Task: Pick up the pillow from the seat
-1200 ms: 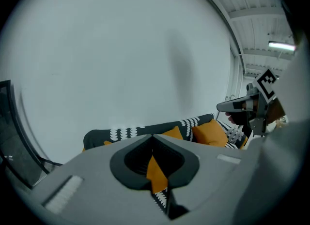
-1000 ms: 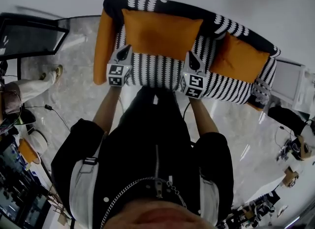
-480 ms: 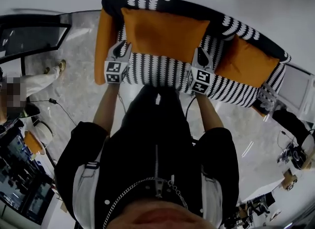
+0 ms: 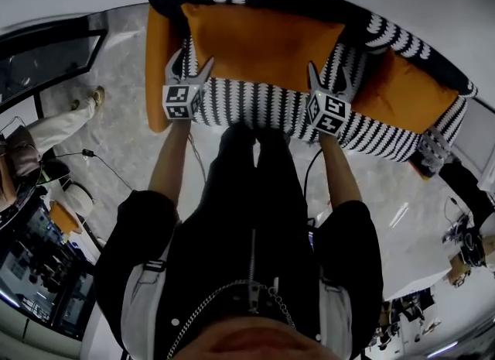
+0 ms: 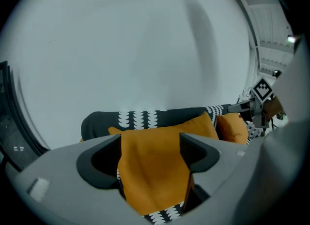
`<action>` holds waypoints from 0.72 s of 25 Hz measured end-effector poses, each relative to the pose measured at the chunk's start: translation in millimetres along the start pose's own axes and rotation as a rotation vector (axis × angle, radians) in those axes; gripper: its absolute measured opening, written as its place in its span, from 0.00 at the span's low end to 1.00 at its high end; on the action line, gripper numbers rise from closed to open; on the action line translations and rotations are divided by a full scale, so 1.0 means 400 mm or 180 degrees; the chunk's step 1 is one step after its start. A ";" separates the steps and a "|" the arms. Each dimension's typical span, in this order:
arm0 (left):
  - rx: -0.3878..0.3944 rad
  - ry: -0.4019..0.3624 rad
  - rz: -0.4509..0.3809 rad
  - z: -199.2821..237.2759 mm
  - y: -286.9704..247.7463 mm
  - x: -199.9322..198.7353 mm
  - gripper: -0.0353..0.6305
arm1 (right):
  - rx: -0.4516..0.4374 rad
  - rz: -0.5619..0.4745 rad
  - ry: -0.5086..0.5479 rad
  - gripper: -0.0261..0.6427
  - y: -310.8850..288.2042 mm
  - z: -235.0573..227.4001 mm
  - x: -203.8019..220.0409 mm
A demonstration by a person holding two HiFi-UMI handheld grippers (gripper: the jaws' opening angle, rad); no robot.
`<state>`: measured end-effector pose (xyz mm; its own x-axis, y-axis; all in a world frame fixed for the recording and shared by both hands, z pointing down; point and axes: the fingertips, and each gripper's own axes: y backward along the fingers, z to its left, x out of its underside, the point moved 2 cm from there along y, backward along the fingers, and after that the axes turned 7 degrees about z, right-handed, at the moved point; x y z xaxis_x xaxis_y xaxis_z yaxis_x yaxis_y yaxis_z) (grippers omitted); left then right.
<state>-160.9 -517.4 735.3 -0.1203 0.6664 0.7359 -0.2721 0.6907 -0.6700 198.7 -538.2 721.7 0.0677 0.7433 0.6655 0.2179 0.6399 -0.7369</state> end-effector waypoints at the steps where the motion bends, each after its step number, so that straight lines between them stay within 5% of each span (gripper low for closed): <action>1: -0.0021 0.0074 -0.0001 0.013 -0.019 0.007 0.62 | 0.0000 0.0017 -0.0050 0.60 -0.022 -0.010 0.005; 8: -0.0124 0.0348 -0.0024 0.100 -0.152 -0.003 0.66 | 0.0099 0.0008 -0.0388 0.70 -0.174 -0.072 -0.023; 18: -0.0161 0.0251 0.0040 0.154 -0.308 -0.081 0.71 | 0.0256 0.0051 -0.0535 0.72 -0.300 -0.153 -0.097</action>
<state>-182.2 -641.6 800.0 -0.0471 0.6938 0.7186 -0.2221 0.6941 -0.6847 229.4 -655.8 791.8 -0.0947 0.7713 0.6294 0.1390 0.6363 -0.7588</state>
